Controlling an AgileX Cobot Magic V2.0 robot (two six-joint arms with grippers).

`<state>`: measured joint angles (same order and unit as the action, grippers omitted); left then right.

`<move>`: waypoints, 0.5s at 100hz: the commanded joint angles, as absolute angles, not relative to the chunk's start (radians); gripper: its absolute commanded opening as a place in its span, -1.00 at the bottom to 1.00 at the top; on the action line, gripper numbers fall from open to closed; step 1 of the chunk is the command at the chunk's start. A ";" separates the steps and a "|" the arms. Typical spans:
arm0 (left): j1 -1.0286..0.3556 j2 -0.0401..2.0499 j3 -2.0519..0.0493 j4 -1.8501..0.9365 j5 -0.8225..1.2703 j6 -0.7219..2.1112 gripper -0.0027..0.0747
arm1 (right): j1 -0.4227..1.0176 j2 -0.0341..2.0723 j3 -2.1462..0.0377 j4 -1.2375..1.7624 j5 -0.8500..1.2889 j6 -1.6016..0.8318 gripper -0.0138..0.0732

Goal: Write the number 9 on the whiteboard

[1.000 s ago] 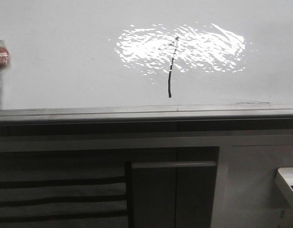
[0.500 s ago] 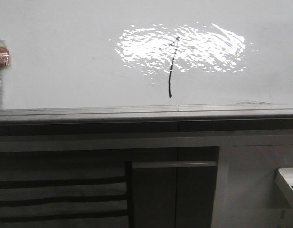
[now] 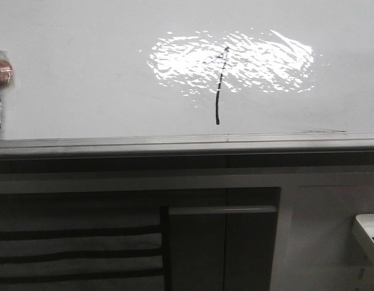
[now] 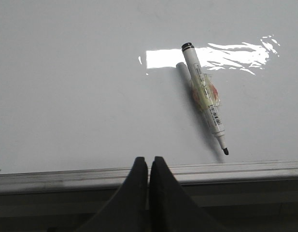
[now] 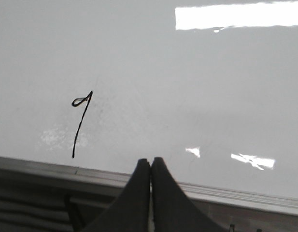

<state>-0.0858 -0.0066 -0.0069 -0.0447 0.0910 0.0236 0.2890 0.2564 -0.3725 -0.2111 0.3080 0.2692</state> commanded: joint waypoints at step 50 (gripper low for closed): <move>-0.082 -0.033 0.023 -0.055 0.020 0.014 -0.98 | 0.080 -0.029 0.034 -0.062 -0.076 0.272 -0.85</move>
